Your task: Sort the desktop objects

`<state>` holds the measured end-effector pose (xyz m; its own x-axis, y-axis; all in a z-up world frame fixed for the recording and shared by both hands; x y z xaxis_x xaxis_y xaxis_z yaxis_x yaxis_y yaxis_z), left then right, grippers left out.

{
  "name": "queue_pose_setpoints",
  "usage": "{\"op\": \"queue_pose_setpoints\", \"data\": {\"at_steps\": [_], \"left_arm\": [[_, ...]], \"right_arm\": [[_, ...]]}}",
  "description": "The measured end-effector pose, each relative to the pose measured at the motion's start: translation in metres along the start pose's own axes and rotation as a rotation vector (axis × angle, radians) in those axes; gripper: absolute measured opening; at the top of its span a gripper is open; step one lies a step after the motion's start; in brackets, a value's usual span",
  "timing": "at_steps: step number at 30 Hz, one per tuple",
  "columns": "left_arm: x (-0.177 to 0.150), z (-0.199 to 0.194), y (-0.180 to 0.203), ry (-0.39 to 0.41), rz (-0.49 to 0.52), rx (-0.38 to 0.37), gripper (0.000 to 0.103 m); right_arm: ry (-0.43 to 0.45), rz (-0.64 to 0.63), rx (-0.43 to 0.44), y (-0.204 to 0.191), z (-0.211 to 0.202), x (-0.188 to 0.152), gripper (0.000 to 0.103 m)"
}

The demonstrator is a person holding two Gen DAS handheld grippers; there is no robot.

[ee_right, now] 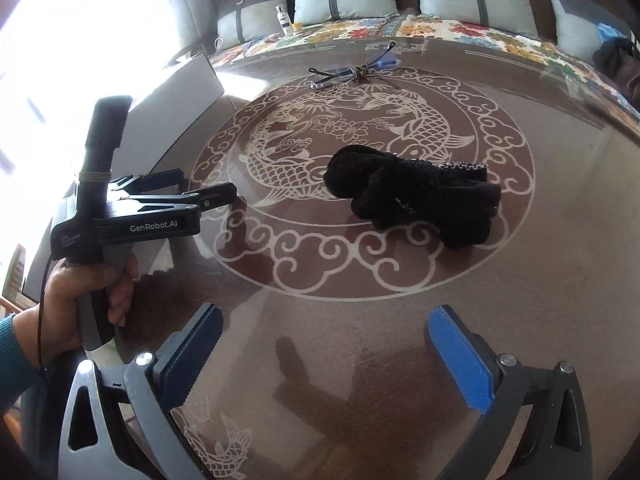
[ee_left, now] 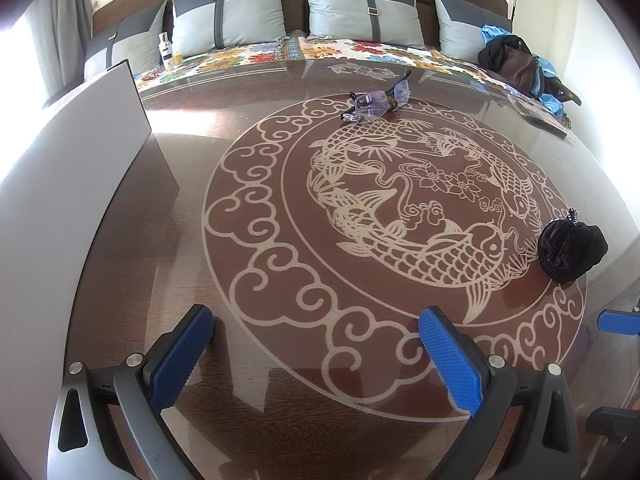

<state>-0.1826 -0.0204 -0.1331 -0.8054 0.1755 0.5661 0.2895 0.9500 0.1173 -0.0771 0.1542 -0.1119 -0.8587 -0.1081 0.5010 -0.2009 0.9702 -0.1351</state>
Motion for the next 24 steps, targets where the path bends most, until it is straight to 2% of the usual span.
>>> {"op": "queue_pose_setpoints", "data": {"at_steps": [2,6,11,15,18,21,24], "left_arm": [[0.000,0.000,0.000,0.000,0.000,0.000,0.103],[0.000,0.000,0.000,0.000,0.000,0.000,0.103],[0.000,0.000,0.000,0.000,0.000,0.000,0.103],[0.000,0.000,0.000,0.000,-0.001,0.000,0.103],[0.001,0.000,0.001,-0.004,0.005,0.001,0.103],[0.014,0.010,0.004,-0.056,0.053,-0.035,0.103],[0.039,0.027,0.003,-0.109,0.078,-0.044,0.103]], "right_arm": [[-0.011,-0.020,0.010,-0.004,0.006,-0.001,0.103],[0.022,-0.062,-0.052,-0.001,0.016,0.008,0.103],[0.096,-0.013,-0.153,0.029,0.024,0.027,0.103],[0.118,0.055,-0.140,0.046,0.008,0.027,0.103],[0.086,0.112,-0.163,0.056,0.001,0.021,0.103],[0.062,0.171,-0.164,0.066,-0.003,0.014,0.103],[0.083,0.197,-0.170,0.074,-0.009,0.014,0.103]]}}
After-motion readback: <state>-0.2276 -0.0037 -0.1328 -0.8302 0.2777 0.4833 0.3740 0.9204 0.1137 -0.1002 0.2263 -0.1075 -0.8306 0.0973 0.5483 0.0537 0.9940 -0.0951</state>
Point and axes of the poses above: each gripper's, at about its wrist camera, not at the fingertips, and z roughly the way its jaws point, y to its right, x to its top, the point moved 5 cm from there along z, roughly the way its jaws point, and after that the axes turned 8 degrees about -x, right-handed, at the moved point
